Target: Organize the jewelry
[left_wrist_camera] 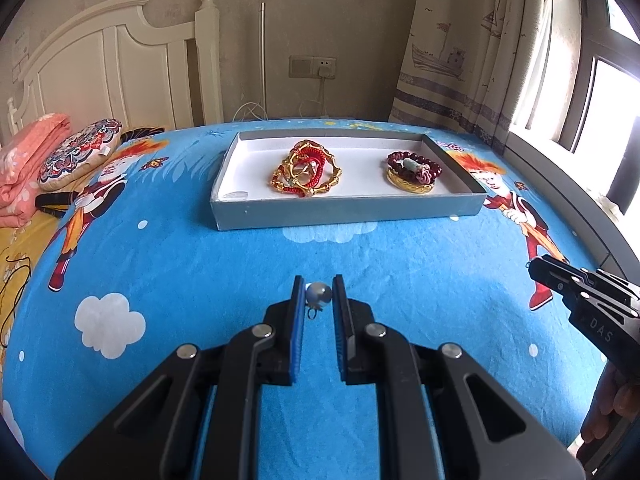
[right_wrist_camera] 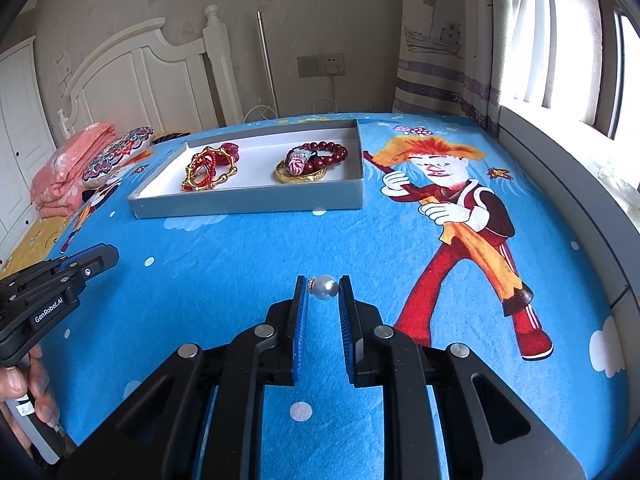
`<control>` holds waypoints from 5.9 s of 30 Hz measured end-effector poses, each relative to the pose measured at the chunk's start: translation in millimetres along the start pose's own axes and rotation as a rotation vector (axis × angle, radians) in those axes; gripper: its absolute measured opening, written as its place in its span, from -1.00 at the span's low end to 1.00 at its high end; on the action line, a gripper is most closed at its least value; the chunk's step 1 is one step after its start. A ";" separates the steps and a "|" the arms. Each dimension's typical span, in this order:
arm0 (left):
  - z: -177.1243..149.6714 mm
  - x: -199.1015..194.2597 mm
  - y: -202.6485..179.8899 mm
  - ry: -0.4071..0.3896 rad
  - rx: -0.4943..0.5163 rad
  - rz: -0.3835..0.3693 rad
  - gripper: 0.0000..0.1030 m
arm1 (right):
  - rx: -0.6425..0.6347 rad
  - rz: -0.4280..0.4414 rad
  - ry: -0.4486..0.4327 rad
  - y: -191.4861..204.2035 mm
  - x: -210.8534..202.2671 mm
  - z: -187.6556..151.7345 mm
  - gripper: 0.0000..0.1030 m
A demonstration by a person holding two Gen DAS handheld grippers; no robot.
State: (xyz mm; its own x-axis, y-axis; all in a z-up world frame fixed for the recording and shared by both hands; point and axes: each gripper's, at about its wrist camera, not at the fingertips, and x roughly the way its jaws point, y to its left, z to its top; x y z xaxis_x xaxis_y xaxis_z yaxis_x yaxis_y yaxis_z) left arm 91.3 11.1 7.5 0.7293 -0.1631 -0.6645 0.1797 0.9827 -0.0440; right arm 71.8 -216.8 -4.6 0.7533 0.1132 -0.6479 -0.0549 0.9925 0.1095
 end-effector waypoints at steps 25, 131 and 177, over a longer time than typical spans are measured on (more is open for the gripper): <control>17.4 -10.3 -8.3 -0.050 0.008 0.020 -0.74 | -0.009 -0.012 -0.051 3.8 -11.0 17.2 -0.68; 120.7 103.8 2.9 -0.020 -0.046 0.048 0.39 | -0.034 -0.049 -0.058 37.4 111.0 130.3 -0.29; 95.1 57.3 5.3 -0.028 -0.107 0.043 0.91 | -0.028 -0.064 -0.109 25.3 55.7 108.2 -0.15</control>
State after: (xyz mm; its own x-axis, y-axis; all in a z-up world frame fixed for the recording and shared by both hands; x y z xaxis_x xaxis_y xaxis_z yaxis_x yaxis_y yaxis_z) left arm 196.8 -1.3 40.2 0.7535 -0.1213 -0.6461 0.0774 0.9924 -0.0960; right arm 183.2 -190.4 43.7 0.8226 0.0452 -0.5669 -0.0213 0.9986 0.0488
